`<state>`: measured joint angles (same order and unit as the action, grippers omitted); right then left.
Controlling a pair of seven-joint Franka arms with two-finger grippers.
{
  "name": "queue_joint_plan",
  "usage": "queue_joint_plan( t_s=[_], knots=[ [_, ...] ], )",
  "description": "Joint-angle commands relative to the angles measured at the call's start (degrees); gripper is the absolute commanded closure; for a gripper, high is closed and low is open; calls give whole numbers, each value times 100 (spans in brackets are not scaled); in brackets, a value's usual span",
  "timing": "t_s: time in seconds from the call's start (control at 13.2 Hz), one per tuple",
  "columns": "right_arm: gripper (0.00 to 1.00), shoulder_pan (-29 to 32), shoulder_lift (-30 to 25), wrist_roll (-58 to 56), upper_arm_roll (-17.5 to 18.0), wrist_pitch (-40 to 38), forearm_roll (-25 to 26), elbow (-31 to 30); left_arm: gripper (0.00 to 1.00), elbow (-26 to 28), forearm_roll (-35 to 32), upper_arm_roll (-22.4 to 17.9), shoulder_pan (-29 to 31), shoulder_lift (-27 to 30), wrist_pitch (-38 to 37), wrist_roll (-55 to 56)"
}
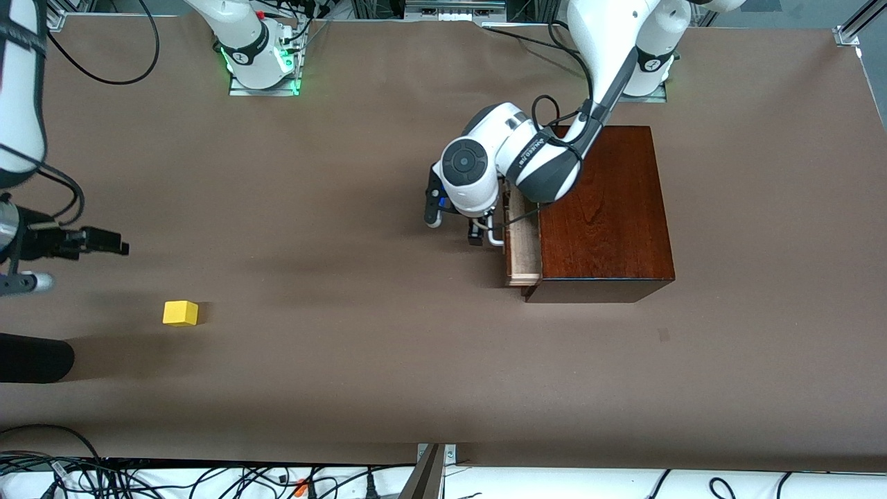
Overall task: Open drawer, take yellow block, close drawer
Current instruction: 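Push the drawer shut with the left gripper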
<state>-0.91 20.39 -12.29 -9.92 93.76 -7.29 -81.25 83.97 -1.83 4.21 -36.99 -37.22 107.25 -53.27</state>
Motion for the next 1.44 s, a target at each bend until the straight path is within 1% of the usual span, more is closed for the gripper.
queue_joint_plan(
  t_s=[0.0,0.23,0.38,0.53,0.68,0.91,0.98,1.29,1.36],
  knots=[
    [0,-137,-543,551,60,-270,140,-268,0,-21,-203,-113,104,163,-371,-8],
    [0,-147,-948,797,60,-279,227,-558,0,-21,-203,-122,166,163,-398,-16],
    [0,-400,-1124,1140,69,-305,464,-602,0,-21,-212,-122,183,172,-407,-16],
    [0,-498,-1361,1273,104,-244,491,-882,0,-21,-212,-139,192,198,-477,-34],
    [0,-525,-1459,1370,183,-252,614,-927,0,-21,-212,-175,192,207,-495,-34],
    [0,-446,-1547,1422,306,-366,632,-884,0,-30,-204,-175,192,233,-504,-34],
    [0,-341,-1582,1440,385,-480,632,-866,0,-30,-212,-183,192,242,-512,-34],
    [0,186,-1714,1475,981,-551,702,-866,0,-30,-212,-219,201,259,-609,-60],
    [0,213,-1714,1484,1027,-569,711,-866,0,-21,-212,-236,227,286,-618,-69]
  ],
)
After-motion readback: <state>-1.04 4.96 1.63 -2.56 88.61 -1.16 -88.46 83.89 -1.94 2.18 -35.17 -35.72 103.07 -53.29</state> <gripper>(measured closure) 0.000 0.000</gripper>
